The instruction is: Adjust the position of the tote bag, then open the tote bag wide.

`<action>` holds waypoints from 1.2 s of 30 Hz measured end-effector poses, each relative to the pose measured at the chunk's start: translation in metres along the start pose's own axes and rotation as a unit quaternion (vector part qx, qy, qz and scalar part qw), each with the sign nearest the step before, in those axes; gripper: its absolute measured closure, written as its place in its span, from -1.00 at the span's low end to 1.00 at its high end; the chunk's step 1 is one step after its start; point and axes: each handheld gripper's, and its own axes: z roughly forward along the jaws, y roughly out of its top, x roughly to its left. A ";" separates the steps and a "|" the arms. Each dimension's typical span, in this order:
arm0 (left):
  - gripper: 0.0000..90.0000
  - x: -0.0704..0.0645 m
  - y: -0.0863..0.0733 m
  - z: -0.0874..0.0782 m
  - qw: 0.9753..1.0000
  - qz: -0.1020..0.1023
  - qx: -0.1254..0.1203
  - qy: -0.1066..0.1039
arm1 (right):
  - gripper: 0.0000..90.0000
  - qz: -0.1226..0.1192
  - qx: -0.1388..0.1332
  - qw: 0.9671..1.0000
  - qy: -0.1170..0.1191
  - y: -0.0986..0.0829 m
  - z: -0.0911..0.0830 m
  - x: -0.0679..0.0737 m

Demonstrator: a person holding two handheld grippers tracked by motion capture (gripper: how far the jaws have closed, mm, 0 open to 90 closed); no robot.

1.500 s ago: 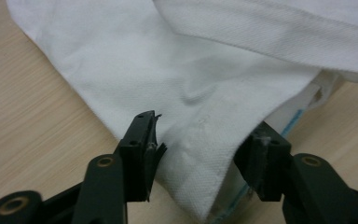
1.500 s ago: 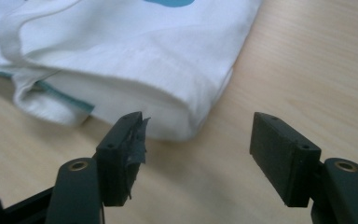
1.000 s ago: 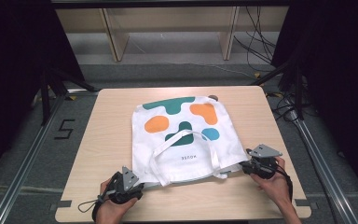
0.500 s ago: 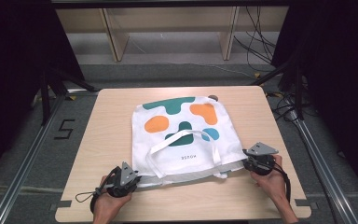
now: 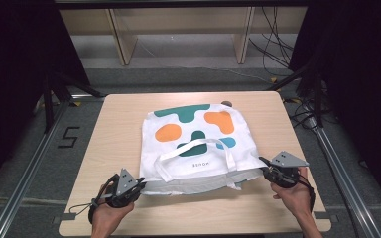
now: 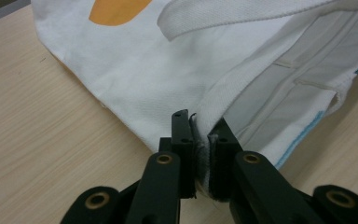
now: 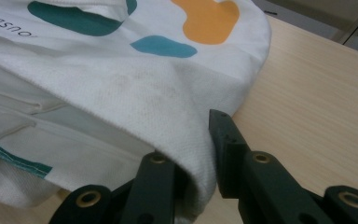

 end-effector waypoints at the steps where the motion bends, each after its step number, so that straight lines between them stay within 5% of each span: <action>1: 0.86 0.000 0.000 0.000 1.000 -0.003 0.000 -0.004 | 0.77 -0.003 -0.003 1.000 -0.001 0.002 -0.002 0.001; 4: 0.86 0.004 0.000 -0.004 1.000 -0.021 -0.012 -0.015 | 0.77 -0.002 -0.007 1.000 0.002 0.006 -0.006 0.001; 6: 0.87 0.008 0.002 -0.008 1.000 -0.006 -0.009 -0.019 | 0.77 -0.001 -0.011 1.000 0.002 0.011 -0.010 0.004; 16: 0.89 0.021 0.019 -0.019 0.998 -0.044 -0.040 -0.031 | 0.78 -0.005 -0.025 1.000 0.012 0.030 -0.019 0.001; 19: 0.90 0.031 0.031 -0.023 0.998 -0.038 -0.029 -0.038 | 0.78 0.004 -0.014 1.000 0.024 0.049 -0.021 -0.002; 25: 0.91 0.046 0.056 -0.037 0.998 -0.031 -0.039 -0.037 | 0.78 -0.030 -0.015 0.999 0.031 0.079 -0.027 -0.011; 27: 0.91 0.051 0.072 -0.048 0.997 -0.036 -0.063 -0.027 | 0.78 -0.018 -0.020 0.999 0.034 0.095 -0.036 -0.011; 33: 0.92 0.059 0.098 -0.068 0.993 -0.033 -0.109 -0.009 | 0.79 -0.037 -0.062 0.997 0.025 0.124 -0.051 -0.021; 36: 0.92 0.063 0.117 -0.078 0.988 -0.032 -0.151 0.009 | 0.80 -0.056 -0.083 0.995 0.005 0.145 -0.061 -0.024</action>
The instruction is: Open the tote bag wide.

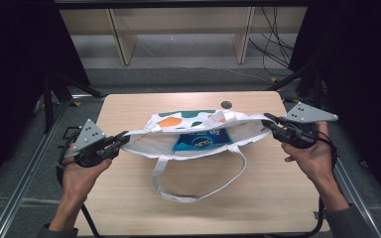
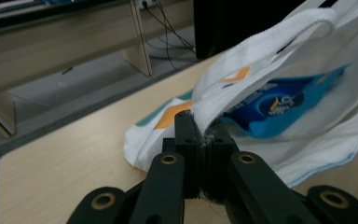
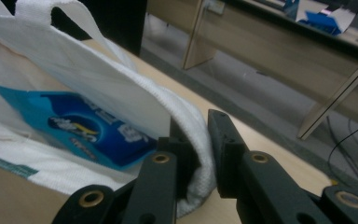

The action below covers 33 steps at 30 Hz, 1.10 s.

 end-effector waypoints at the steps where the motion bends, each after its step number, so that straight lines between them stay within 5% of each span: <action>1: 0.92 0.000 0.000 0.000 1.000 0.000 0.000 0.000 | 0.80 0.002 -0.007 1.000 -0.005 0.005 -0.001 -0.001; 4: 0.93 0.001 0.015 -0.004 1.000 0.000 -0.026 0.006 | 0.81 0.010 -0.006 1.000 -0.003 0.014 -0.005 -0.003; 6: 0.93 0.000 0.026 -0.010 0.999 -0.001 -0.049 0.016 | 0.81 -0.011 -0.029 0.999 -0.017 0.028 -0.013 -0.009; 14: 0.94 -0.006 0.054 -0.028 0.995 0.018 -0.094 0.018 | 0.82 -0.014 -0.064 0.997 -0.029 0.055 -0.032 -0.012; 23: 0.94 -0.006 0.073 -0.037 0.995 0.034 -0.095 0.012 | 0.83 -0.031 -0.082 0.995 -0.037 0.071 -0.046 -0.014; 24: 0.94 -0.007 0.070 -0.034 0.996 0.019 -0.083 0.008 | 0.83 -0.029 -0.073 0.996 -0.036 0.071 -0.046 -0.013; 26: 0.94 -0.003 0.065 -0.027 0.997 0.030 -0.072 0.008 | 0.83 -0.033 -0.064 0.997 -0.034 0.066 -0.041 -0.016; 28: 0.93 0.002 0.055 -0.016 0.997 0.006 -0.073 0.001 | 0.83 -0.024 -0.051 0.998 -0.030 0.053 -0.032 -0.017; 29: 0.93 0.002 0.055 -0.016 0.997 0.006 -0.073 0.001 | 0.83 -0.010 -0.052 0.998 -0.025 0.050 -0.030 -0.018; 33: 0.93 0.005 0.052 -0.005 0.998 0.010 -0.056 0.011 | 0.83 -0.017 -0.047 0.998 -0.027 0.048 -0.024 -0.019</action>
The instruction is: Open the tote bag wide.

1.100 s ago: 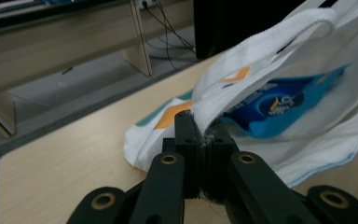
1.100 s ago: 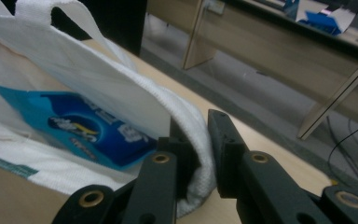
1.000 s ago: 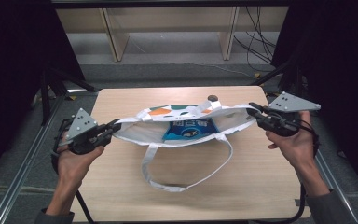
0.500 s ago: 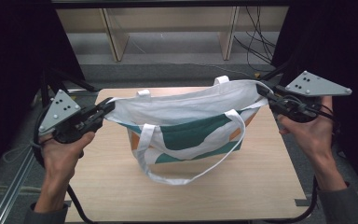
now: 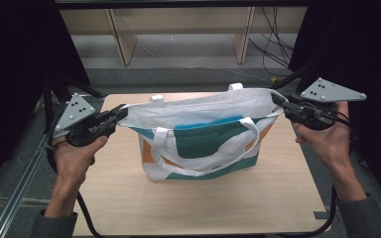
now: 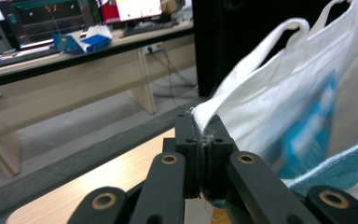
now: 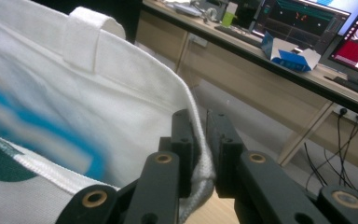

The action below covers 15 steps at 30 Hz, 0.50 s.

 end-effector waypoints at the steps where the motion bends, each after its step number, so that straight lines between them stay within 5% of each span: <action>1: 0.92 0.001 -0.003 0.003 1.000 -0.003 0.002 -0.001 | 0.83 -0.001 0.007 1.000 0.001 -0.001 0.004 0.000; 9: 0.90 0.005 -0.034 0.016 0.999 -0.032 0.031 -0.010 | 0.82 0.009 0.033 0.999 0.010 -0.018 0.022 0.002; 15: 0.88 0.010 -0.060 0.040 0.996 -0.069 0.058 -0.014 | 0.82 0.016 0.054 0.998 0.012 -0.036 0.037 0.001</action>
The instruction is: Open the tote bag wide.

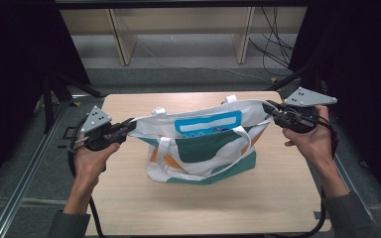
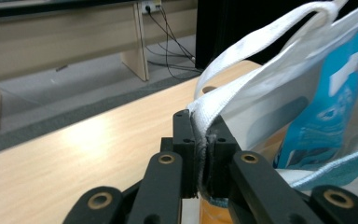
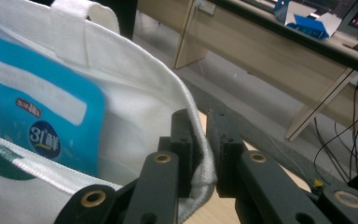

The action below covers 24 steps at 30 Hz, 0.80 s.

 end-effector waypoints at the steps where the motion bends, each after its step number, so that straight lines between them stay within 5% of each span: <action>1: 0.88 0.000 0.000 0.000 1.000 0.000 0.000 0.000 | 0.82 0.000 0.000 1.000 0.000 0.000 0.000 0.000; 10: 0.85 0.005 -0.030 0.038 0.999 -0.030 0.026 0.000 | 0.81 0.010 0.039 0.999 0.001 -0.029 0.030 -0.009; 18: 0.85 0.003 -0.060 0.050 0.998 -0.058 0.033 -0.020 | 0.80 0.033 0.029 0.999 -0.001 -0.051 0.031 -0.006; 20: 0.85 0.004 -0.062 0.050 0.998 -0.052 0.033 -0.019 | 0.80 0.016 0.037 0.999 0.005 -0.052 0.028 -0.006; 24: 0.85 0.004 -0.071 0.053 0.997 -0.056 0.039 -0.021 | 0.79 0.024 0.033 0.999 0.001 -0.055 0.029 -0.004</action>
